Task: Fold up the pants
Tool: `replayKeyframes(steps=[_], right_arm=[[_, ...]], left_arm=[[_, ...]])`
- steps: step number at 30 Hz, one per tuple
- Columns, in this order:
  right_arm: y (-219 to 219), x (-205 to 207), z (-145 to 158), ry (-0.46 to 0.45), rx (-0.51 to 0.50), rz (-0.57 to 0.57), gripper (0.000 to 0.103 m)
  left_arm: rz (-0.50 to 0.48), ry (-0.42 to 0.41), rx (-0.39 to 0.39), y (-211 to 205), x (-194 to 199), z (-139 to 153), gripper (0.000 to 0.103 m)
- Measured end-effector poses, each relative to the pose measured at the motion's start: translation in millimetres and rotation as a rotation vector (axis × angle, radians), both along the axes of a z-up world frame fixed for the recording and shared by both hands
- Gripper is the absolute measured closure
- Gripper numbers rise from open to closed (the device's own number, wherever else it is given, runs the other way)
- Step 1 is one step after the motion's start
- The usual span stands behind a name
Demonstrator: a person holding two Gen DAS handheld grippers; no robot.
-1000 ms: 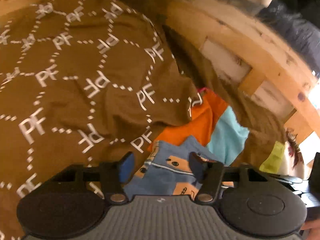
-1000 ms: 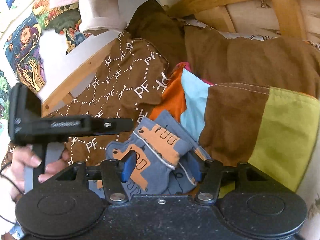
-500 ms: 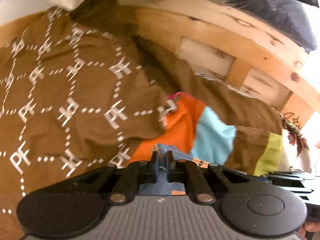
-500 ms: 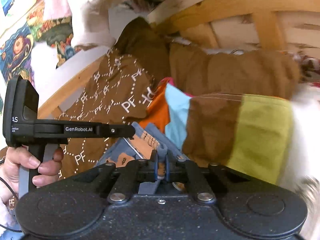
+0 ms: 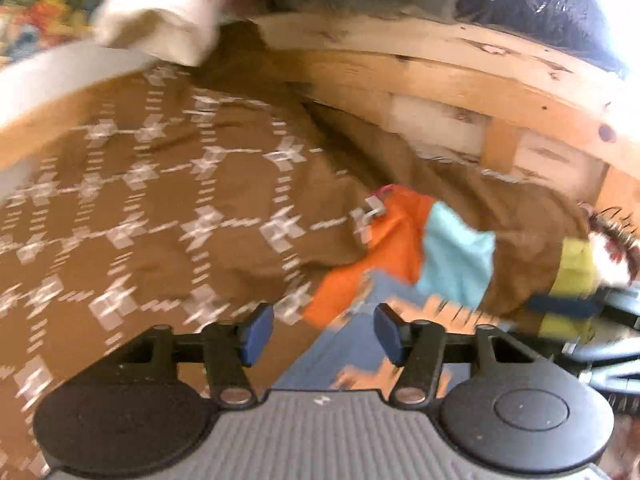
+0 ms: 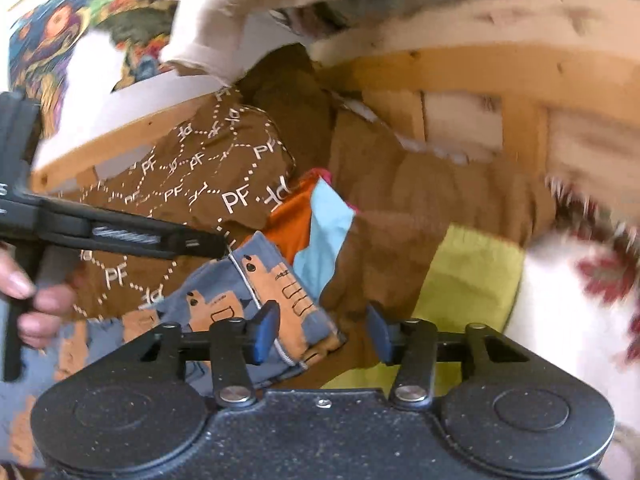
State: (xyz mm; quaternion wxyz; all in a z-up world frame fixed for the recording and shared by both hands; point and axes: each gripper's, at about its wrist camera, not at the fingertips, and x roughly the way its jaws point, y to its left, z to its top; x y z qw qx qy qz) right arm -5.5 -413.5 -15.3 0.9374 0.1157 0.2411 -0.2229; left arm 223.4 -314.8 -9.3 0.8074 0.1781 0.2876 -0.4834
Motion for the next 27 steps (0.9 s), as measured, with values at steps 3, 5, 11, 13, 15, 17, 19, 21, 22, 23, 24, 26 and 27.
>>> replayKeyframes(steps=[3,5,11,13,15,17,19,21,22,23,24,26,27], right_arm=[[9.5,5.4,-1.1,0.032,-0.085,0.051,0.034],[17.5,10.8,-2.5,0.057,-0.127,0.092,0.025],[36.4,28.1,-23.4,0.293,-0.334,0.098,0.023],[39.3,25.5,-21.7,0.317,-0.367,0.070,0.023],[41.8,24.2,-19.3,0.326,-0.383,0.055,0.023],[47.1,21.4,-12.7,0.288,-0.405,0.055,0.022],[55.2,19.3,-4.3,0.223,-0.405,0.105,0.016],[64.2,23.3,0.2,0.171,-0.360,0.190,0.005],[67.7,28.1,0.4,0.159,-0.335,0.235,0.004],[72.5,32.5,-1.5,0.164,-0.320,0.273,0.004],[77.9,38.0,-6.1,0.190,-0.313,0.307,0.004],[84.3,50.9,-24.9,0.318,-0.336,0.317,0.004],[82.4,52.8,-32.1,0.352,-0.333,0.297,0.004]], left_arm=[[0.091,-0.074,0.033,45.2,-14.5,-4.8,0.027],[0.147,-0.108,0.074,69.0,-26.2,-12.7,0.026],[0.304,-0.118,0.171,129.5,-49.2,-29.2,0.017],[0.340,-0.101,0.198,148.9,-51.3,-33.5,0.017],[0.379,-0.100,0.221,167.2,-54.4,-36.5,0.015],[0.406,-0.075,0.212,186.1,-56.0,-33.2,0.014],[0.422,-0.065,0.190,200.4,-56.9,-23.5,0.013],[0.422,-0.083,0.160,213.9,-53.6,-10.2,0.012],[0.422,-0.096,0.152,217.5,-49.8,-4.6,0.012],[0.427,-0.110,0.150,221.4,-43.2,0.5,0.012],[0.443,-0.122,0.154,225.2,-35.0,4.1,0.012],[0.501,-0.138,0.182,232.3,-12.4,11.8,0.012],[0.525,-0.137,0.192,235.6,-1.7,13.6,0.012]])
